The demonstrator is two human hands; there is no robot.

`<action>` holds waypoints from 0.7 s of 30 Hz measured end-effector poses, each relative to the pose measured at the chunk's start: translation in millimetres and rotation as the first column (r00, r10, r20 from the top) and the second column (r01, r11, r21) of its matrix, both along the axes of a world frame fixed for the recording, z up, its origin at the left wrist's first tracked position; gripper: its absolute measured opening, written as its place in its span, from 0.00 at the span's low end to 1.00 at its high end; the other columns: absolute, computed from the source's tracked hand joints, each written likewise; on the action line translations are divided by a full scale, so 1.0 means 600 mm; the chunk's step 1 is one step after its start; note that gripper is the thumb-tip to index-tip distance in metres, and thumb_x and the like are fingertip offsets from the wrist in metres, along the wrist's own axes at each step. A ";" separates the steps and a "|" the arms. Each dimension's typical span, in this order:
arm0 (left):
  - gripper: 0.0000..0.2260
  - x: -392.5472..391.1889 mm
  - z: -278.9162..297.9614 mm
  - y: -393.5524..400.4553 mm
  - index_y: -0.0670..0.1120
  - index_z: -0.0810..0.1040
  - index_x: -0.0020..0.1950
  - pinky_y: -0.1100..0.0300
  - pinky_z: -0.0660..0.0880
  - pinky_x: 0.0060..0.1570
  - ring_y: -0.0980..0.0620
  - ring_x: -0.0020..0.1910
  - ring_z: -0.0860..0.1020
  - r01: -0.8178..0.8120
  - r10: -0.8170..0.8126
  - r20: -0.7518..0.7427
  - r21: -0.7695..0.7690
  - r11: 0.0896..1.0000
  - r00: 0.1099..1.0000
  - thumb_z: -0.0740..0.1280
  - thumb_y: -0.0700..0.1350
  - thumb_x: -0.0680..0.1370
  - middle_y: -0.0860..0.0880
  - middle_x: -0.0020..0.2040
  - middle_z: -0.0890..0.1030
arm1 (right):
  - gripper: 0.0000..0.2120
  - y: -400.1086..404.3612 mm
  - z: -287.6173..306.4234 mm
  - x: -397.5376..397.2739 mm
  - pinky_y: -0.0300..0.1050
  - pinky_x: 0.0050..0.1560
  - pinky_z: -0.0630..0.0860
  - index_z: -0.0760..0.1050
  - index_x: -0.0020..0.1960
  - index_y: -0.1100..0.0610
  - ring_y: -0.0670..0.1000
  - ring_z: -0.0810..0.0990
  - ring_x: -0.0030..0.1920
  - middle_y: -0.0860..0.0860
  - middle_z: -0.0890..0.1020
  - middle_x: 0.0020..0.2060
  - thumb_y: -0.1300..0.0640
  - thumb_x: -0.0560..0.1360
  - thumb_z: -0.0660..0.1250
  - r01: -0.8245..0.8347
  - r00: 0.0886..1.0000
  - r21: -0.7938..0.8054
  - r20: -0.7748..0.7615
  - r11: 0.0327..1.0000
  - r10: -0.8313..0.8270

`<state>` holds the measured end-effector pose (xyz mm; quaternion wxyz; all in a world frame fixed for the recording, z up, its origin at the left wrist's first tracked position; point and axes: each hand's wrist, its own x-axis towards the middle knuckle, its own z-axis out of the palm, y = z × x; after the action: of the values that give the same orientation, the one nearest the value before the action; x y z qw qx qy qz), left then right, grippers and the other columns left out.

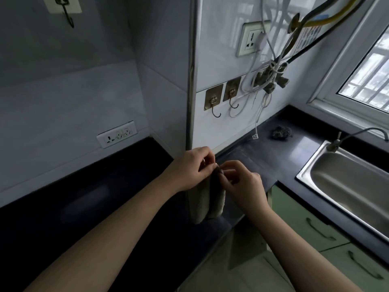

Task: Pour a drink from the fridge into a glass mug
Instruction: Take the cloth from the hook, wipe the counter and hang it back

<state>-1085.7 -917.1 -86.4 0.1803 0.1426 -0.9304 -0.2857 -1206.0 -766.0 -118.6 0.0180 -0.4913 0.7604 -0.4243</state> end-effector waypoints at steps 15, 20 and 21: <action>0.07 -0.064 0.033 -0.022 0.51 0.75 0.44 0.72 0.64 0.36 0.63 0.38 0.72 0.012 -0.004 0.149 -0.055 0.998 0.989 0.73 0.45 0.76 0.59 0.40 0.71 | 0.08 -0.039 0.017 -0.102 0.36 0.35 0.70 0.73 0.40 0.55 0.48 0.74 0.35 0.47 0.76 0.37 0.61 0.67 0.73 -0.243 0.966 0.116 -0.061 0.963 0.251; 0.07 -0.099 0.060 -0.030 0.53 0.73 0.45 0.76 0.68 0.38 0.69 0.40 0.73 -0.054 0.045 0.137 0.065 0.996 0.989 0.71 0.47 0.78 0.57 0.40 0.75 | 0.06 -0.050 0.044 -0.164 0.39 0.40 0.74 0.76 0.41 0.56 0.45 0.76 0.39 0.47 0.78 0.39 0.54 0.72 0.70 -0.404 0.913 0.161 0.009 0.901 0.408; 0.07 -0.107 0.063 -0.031 0.54 0.72 0.46 0.76 0.68 0.38 0.70 0.40 0.73 -0.074 0.063 0.145 0.070 0.995 0.987 0.70 0.47 0.78 0.57 0.40 0.76 | 0.06 -0.053 0.049 -0.176 0.38 0.44 0.74 0.77 0.42 0.56 0.45 0.76 0.43 0.47 0.77 0.43 0.55 0.73 0.71 -0.431 0.899 0.172 0.000 0.886 0.438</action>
<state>-1150.0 -935.8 -48.4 0.1173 0.2011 -0.9241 -0.3032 -1311.8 -798.0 -89.3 0.1390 -0.6538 0.6642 -0.3346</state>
